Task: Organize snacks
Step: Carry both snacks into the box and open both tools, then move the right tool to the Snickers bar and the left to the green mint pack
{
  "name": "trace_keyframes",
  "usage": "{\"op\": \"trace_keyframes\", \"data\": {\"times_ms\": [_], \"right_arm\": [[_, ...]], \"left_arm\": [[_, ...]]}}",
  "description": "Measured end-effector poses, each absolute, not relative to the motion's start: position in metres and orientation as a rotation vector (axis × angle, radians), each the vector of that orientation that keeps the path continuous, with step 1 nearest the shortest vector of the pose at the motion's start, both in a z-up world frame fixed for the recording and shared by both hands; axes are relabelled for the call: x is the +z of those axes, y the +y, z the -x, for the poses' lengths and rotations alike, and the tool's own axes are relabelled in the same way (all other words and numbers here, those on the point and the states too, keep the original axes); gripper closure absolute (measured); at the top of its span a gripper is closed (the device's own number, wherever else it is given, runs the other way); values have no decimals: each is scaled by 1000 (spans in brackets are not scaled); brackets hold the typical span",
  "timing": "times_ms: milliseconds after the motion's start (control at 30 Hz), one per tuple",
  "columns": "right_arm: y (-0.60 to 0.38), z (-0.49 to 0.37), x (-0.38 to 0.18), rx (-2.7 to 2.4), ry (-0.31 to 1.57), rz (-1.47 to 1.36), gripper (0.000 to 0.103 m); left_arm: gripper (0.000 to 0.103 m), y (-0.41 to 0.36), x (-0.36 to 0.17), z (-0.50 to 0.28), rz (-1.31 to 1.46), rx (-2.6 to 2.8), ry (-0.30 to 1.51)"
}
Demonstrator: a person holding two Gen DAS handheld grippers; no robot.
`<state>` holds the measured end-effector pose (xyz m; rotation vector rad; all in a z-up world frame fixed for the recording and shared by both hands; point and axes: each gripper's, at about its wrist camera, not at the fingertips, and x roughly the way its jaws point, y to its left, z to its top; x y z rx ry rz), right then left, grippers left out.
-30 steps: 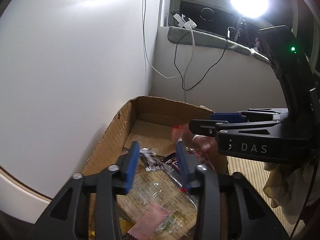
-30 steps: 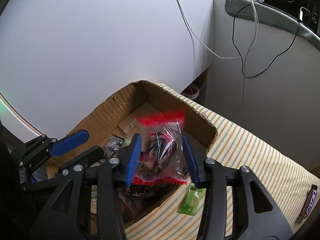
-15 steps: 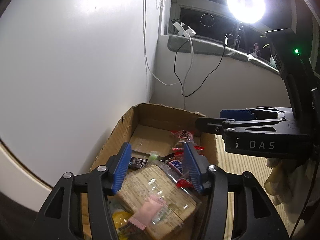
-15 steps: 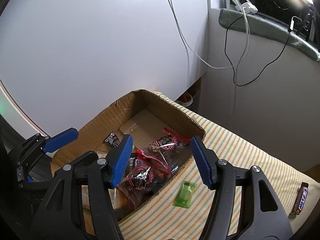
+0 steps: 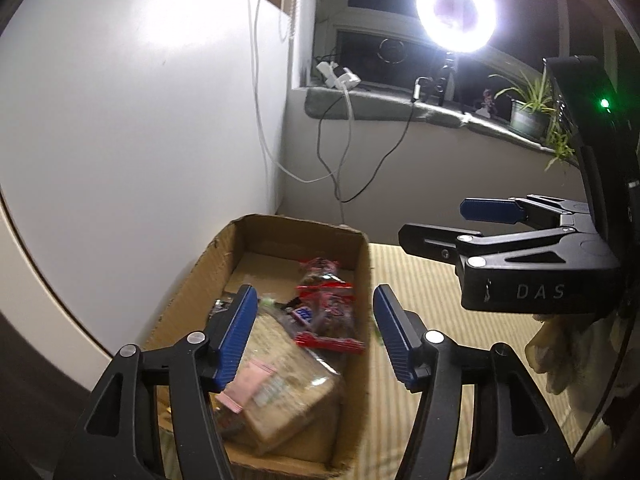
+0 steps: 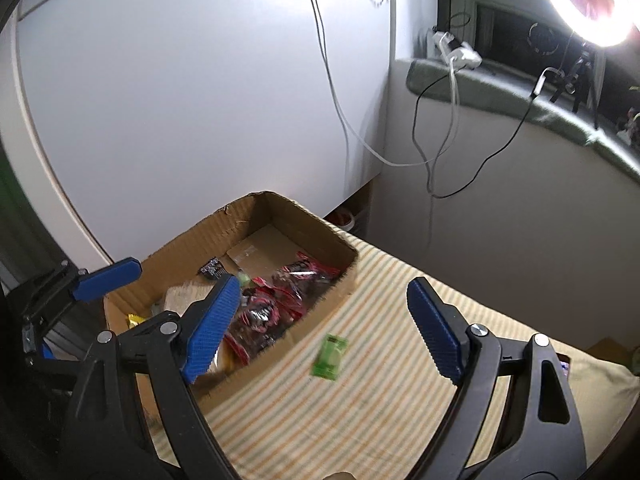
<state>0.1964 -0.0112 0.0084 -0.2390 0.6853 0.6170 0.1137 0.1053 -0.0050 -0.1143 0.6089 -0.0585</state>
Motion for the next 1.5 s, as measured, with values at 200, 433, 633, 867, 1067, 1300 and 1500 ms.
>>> {"op": "trace_keyframes", "data": {"times_ms": [200,433,633,867,1067,1300,1500], "right_arm": [[-45,-179,17,594,620,220,15],[-100,-181,17,538,623,193,15],[-159,-191,-1,454,654,168,15],[-218,-205,-32,383,722,146,15],[-247,-221,-58,354,783,158,15],[-260,-264,-75,292,842,132,21],[-262,-288,-88,266,867,131,23]], "left_arm": [[43,88,-3,-106,128,-96,602],[43,66,-16,-100,165,-144,626],[43,38,-30,-98,172,-193,655],[43,7,-49,-106,157,-243,706],[46,-3,-64,-125,163,-239,751],[57,-10,-76,-147,143,-204,795],[59,-11,-84,-165,113,-143,823]]}}
